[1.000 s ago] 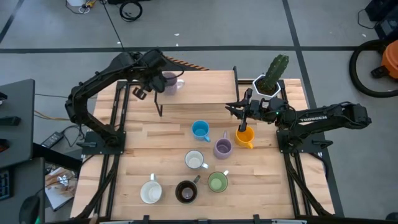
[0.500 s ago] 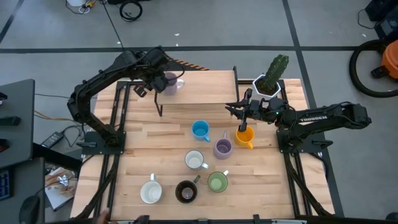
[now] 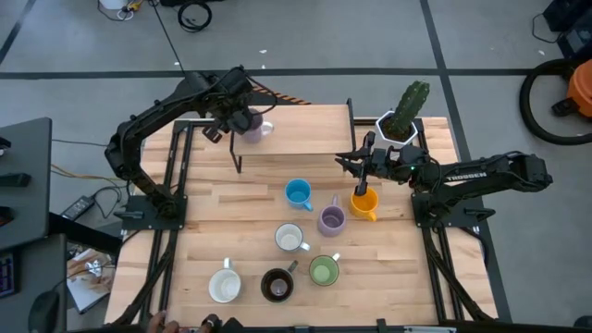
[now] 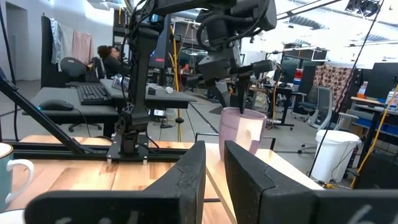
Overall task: Place coffee mugs
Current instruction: Put the left purple mug on the shelf
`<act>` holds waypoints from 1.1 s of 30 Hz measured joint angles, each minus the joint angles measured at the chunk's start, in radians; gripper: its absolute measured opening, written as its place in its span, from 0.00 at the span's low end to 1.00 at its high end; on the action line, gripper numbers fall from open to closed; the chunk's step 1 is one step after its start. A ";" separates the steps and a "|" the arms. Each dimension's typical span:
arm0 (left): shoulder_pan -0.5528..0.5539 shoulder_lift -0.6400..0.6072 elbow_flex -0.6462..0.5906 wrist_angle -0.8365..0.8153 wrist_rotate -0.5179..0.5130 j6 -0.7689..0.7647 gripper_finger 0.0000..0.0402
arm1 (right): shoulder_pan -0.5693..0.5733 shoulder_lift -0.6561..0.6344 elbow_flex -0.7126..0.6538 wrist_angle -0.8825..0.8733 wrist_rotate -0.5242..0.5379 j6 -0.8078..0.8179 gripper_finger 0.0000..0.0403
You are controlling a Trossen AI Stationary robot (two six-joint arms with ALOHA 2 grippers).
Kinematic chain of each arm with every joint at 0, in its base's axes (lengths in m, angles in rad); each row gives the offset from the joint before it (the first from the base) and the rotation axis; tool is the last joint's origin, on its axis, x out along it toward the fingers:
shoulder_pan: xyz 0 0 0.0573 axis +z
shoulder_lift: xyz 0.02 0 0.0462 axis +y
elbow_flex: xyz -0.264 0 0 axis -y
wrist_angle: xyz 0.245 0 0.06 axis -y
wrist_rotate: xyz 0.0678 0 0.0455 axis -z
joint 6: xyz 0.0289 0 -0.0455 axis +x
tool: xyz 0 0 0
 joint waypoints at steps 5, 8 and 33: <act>0.000 0.000 0.000 0.001 0.001 0.005 0.35 | 0.000 0.000 0.000 0.000 0.000 0.001 0.16; 0.000 0.000 0.000 -0.001 0.001 0.008 0.31 | 0.000 0.000 0.000 0.000 0.000 0.001 0.16; -0.114 0.000 0.016 0.047 -0.094 -0.540 0.04 | 0.000 0.000 0.000 0.000 0.000 0.001 0.16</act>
